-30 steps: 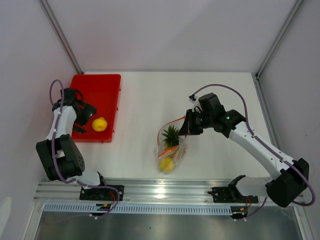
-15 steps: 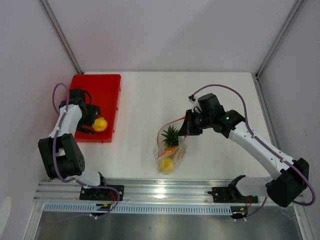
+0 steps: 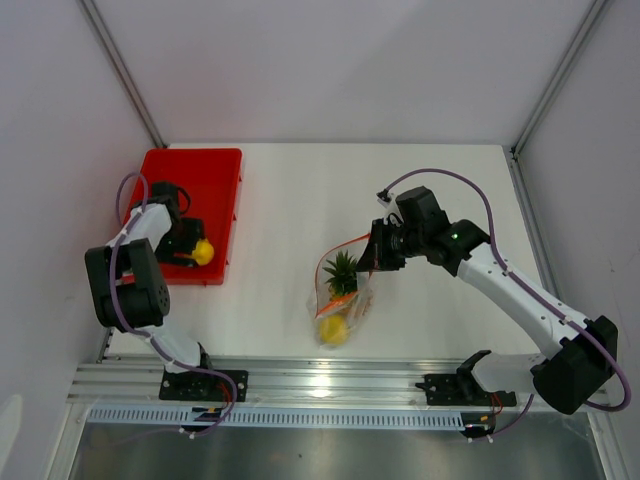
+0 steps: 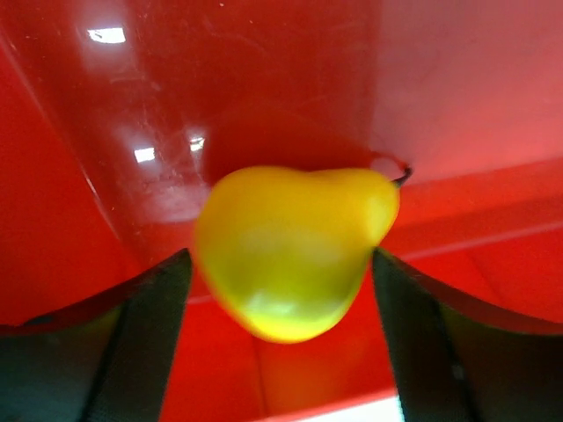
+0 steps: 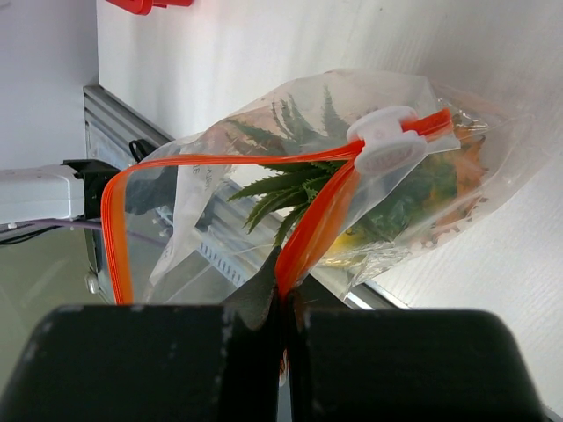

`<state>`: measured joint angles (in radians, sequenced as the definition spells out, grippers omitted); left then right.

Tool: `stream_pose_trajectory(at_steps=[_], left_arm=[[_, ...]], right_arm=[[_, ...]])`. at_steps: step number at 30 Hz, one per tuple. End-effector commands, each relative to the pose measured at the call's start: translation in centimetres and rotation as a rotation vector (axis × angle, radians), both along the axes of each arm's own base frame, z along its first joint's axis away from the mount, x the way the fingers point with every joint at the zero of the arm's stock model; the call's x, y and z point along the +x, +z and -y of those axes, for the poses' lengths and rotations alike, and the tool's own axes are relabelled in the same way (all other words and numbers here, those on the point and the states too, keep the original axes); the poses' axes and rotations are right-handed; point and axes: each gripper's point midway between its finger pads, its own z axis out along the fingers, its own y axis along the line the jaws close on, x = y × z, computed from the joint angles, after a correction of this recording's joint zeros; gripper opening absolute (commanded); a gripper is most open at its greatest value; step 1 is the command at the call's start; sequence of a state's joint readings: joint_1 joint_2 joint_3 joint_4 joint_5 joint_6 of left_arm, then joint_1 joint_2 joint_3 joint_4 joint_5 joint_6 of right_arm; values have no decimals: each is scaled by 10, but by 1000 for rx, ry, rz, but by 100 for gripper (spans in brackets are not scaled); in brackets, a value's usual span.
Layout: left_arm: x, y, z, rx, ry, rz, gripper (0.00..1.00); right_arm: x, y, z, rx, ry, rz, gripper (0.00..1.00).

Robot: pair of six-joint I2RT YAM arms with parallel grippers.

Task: Place the food in the zip-top bag and seal the zipper
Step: Pick up the fake fruit from the bin.

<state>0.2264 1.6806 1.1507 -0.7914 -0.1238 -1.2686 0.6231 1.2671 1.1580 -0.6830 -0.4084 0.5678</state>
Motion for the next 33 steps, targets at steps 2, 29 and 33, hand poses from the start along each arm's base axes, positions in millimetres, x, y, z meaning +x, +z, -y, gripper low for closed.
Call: stream_pose_trajectory(at_steps=[2, 29, 33], left_arm=[[15, 2, 0, -4, 18, 33, 77], [-43, 225, 179, 50, -1006, 1116, 1], [-92, 286, 247, -11, -1381, 1375, 0]], right_arm=[[7, 5, 0, 7, -5, 22, 0], [18, 2, 9, -61, -115, 41, 0], [18, 1, 9, -64, -125, 38, 0]])
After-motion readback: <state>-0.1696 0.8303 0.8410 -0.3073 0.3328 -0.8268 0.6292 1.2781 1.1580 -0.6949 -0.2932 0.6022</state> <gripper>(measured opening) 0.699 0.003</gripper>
